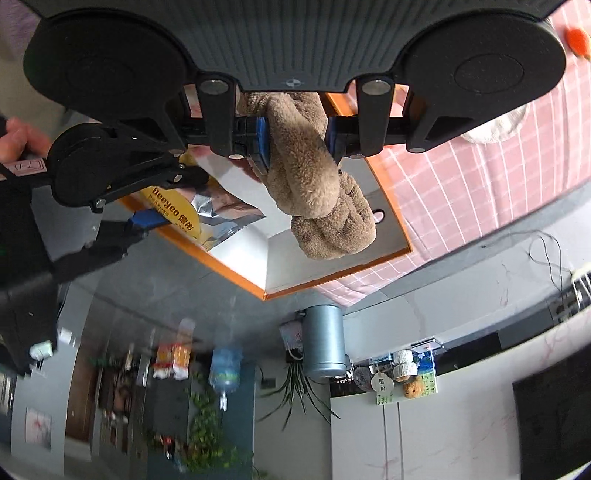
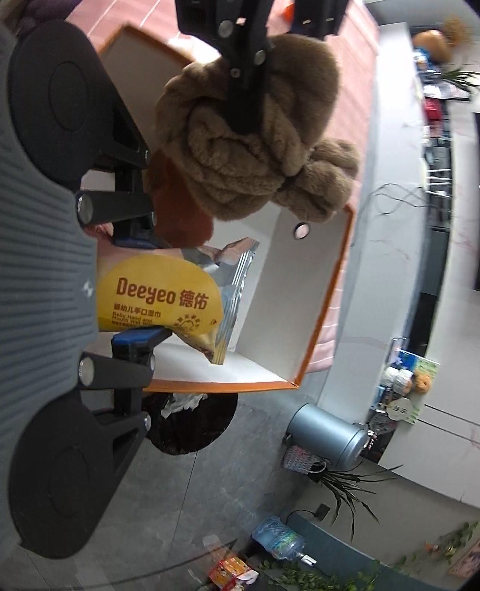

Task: Organize soft objects
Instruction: 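Lift towel and yellow bag and carry both over the orange box, then lower towel and bag into the box and open both tools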

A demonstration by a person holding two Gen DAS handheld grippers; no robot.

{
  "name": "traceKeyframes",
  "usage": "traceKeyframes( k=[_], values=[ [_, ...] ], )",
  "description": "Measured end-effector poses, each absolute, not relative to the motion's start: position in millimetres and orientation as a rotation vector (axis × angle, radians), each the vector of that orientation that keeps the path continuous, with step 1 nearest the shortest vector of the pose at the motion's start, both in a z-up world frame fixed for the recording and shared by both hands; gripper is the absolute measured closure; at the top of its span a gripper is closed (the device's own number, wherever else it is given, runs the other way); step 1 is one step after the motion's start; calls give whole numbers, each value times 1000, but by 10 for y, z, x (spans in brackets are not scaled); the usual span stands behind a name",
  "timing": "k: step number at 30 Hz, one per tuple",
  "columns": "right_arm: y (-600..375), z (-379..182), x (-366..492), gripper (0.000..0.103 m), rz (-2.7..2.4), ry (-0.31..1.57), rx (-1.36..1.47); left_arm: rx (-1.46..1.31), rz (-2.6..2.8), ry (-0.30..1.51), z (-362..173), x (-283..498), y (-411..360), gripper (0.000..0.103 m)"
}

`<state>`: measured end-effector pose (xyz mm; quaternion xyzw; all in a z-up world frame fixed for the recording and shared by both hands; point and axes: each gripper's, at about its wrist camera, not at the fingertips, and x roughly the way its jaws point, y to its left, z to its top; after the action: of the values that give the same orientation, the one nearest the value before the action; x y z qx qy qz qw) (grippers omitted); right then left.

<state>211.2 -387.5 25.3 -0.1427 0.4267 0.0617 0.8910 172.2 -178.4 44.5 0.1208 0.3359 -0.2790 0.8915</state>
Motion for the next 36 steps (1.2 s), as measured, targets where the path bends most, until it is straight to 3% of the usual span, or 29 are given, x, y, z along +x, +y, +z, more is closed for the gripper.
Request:
traceKeyframes(
  k=[14,22,33,36],
  values=[
    [-3816,-56,2465,62,132,971,-440,269,-553,755,152,2077,-1924,70],
    [-3805,-117,2570,59,136,1003,-456,305,-533,749,133,2065,-1948,61],
    [-3745,-65,2478,47,129,976,-467,341,-491,657,259,1981,-1942,18],
    [-3753,3,2474,46,129,963,-471,330,-483,628,328,1947,-1919,16]
  ],
)
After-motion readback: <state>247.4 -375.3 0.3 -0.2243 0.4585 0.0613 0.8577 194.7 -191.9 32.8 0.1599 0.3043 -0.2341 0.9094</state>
